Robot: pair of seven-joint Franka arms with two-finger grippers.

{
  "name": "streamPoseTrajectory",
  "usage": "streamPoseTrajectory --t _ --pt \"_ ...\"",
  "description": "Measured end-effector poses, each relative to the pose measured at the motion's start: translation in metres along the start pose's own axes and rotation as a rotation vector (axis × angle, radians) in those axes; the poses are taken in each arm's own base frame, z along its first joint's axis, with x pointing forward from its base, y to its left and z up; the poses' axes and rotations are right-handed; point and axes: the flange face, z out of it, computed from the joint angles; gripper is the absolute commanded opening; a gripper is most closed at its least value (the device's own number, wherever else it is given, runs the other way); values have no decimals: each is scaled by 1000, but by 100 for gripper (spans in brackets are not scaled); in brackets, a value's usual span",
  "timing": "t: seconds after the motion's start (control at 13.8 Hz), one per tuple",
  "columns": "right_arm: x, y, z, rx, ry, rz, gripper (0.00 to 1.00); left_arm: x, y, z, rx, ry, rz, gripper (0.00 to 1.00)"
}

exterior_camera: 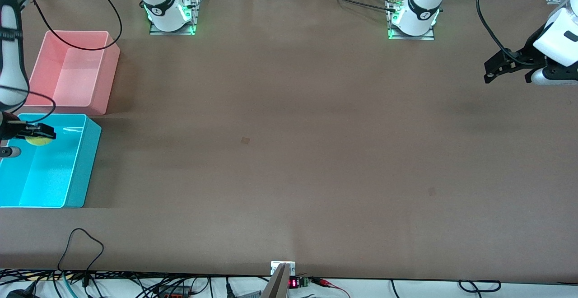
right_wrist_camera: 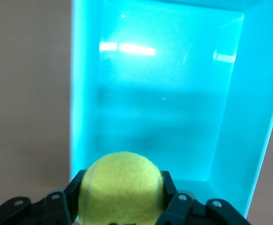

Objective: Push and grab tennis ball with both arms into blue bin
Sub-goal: 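Lower the ball into the cyan bin and open the right gripper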

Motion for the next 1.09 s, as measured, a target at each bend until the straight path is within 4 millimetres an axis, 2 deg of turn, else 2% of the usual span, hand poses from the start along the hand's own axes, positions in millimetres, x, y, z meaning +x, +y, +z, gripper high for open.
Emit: streamPoseTrajectory --t 0.14,0.29,0.8,0.87,0.94,1.01,1.09 --pt "-1 15 34 1 -19 8 10 0 -4 4 -6 -17 1 100" --pt "-2 20 60 7 -41 14 10 0 -3 4 -6 -23 4 100" --pt "-18 38 124 42 -127 48 13 0 -3 5 -6 -30 5 100" --pt "-24 44 137 52 -144 51 20 -1 -3 5 -6 -30 6 100" --pt "-26 46 141 54 -148 52 35 -1 -3 5 -6 -30 6 100" --pt "-27 47 143 53 -147 52 62 -1 -3 5 -6 -30 6 100" --pt "-26 47 143 52 -144 51 77 -1 -3 5 -6 -31 6 100"
